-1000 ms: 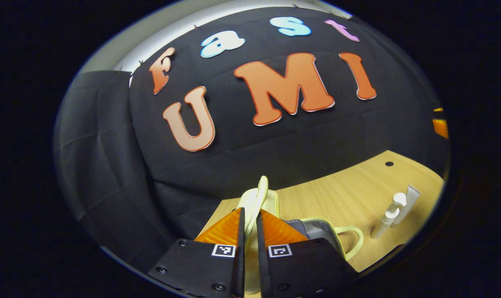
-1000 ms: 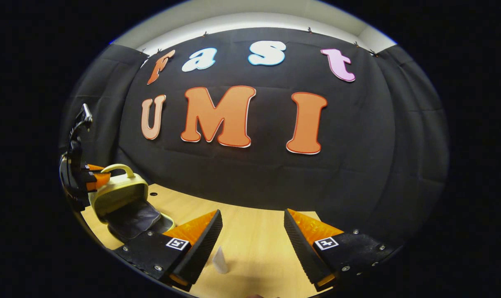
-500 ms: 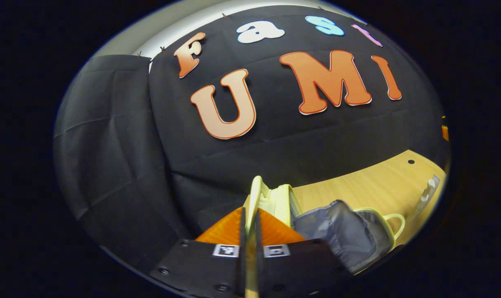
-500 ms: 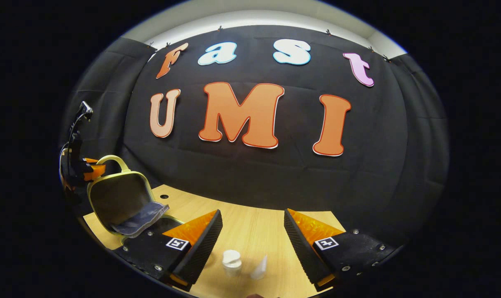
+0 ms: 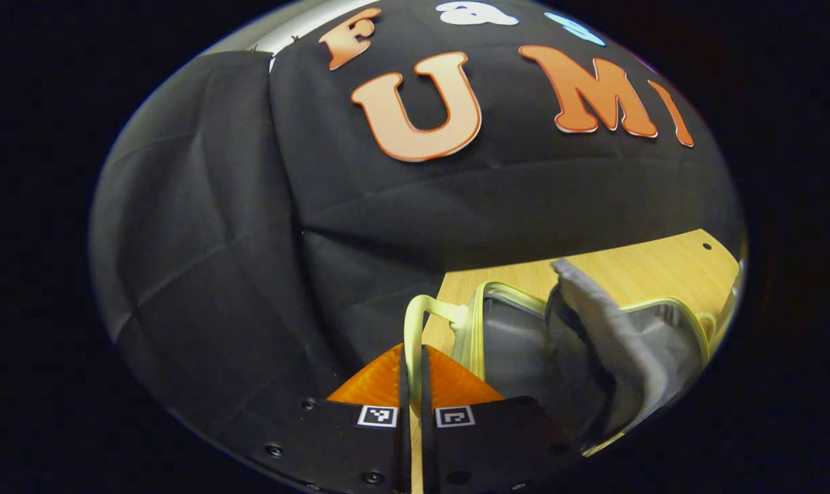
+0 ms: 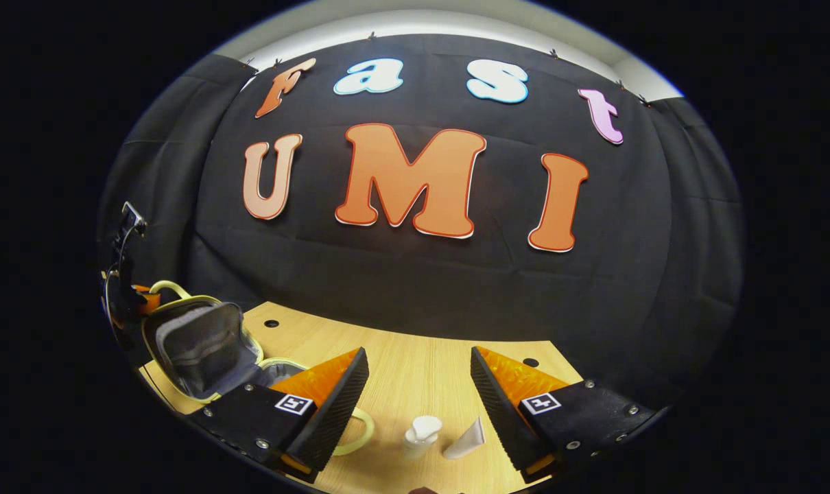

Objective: First open the suitcase, pack the skin care products into it, and then close the suitcase.

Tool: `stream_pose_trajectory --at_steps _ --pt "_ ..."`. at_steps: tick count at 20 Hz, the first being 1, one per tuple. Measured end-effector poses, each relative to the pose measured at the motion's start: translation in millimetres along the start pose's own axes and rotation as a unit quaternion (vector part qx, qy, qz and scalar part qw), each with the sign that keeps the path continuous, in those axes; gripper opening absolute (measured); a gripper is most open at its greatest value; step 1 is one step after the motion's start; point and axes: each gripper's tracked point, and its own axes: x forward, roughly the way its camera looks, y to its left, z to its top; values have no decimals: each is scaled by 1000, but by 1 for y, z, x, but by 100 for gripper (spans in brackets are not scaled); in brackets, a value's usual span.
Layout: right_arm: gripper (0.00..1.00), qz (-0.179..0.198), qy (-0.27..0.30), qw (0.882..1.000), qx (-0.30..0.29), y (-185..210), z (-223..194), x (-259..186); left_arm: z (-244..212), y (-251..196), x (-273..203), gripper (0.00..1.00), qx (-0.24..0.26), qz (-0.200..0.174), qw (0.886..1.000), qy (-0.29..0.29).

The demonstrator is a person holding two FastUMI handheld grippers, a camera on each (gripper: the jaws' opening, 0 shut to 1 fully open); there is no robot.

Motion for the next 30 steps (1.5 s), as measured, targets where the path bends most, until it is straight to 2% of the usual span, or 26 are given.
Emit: stream_pose_trajectory --at_steps 2,4,7,8,10,11,13,14,17,21,22,24,26,30 --pt "95 6 9 1000 -4 15 -5 -4 -26 12 20 6 -9 6 999 30" --pt "95 9 16 1000 -1 25 -8 -6 -57 20 32 11 -17 6 998 63" --pt "95 10 21 1000 1 30 -8 -8 -75 24 43 16 -9 25 997 72" --pt "95 8 21 1000 1 29 -7 -8 -71 21 42 14 -10 20 998 58" --pt "95 7 20 1000 2 24 -7 -8 -44 10 28 22 -8 7 999 31" --pt "95 6 20 1000 2 22 -6 -7 -30 2 23 22 -8 4 1000 14" --pt "95 6 15 1000 1 13 -5 -7 -5 -23 11 42 -10 -11 1000 -18" --pt "95 6 12 1000 -2 7 -4 -8 9 -34 3 41 -8 -17 999 -34" --pt "95 5 7 1000 -8 -11 -7 -6 46 -74 -28 65 3 -38 997 -73" --pt "95 8 -4 1000 -7 -34 -7 -10 90 -125 -71 75 3 -63 991 -122" --pt "95 9 -3 1000 -6 -41 -9 -12 98 -139 -80 83 1 -71 989 -132" --pt "95 11 -1 1000 -4 -51 -16 -15 111 -170 -101 84 3 -88 985 -150" --pt "95 11 0 1000 -5 -62 -20 -20 119 -201 -115 90 9 -107 981 -161" --pt "95 15 9 1000 -4 -79 -33 -27 121 -263 -145 94 16 -149 974 -167"
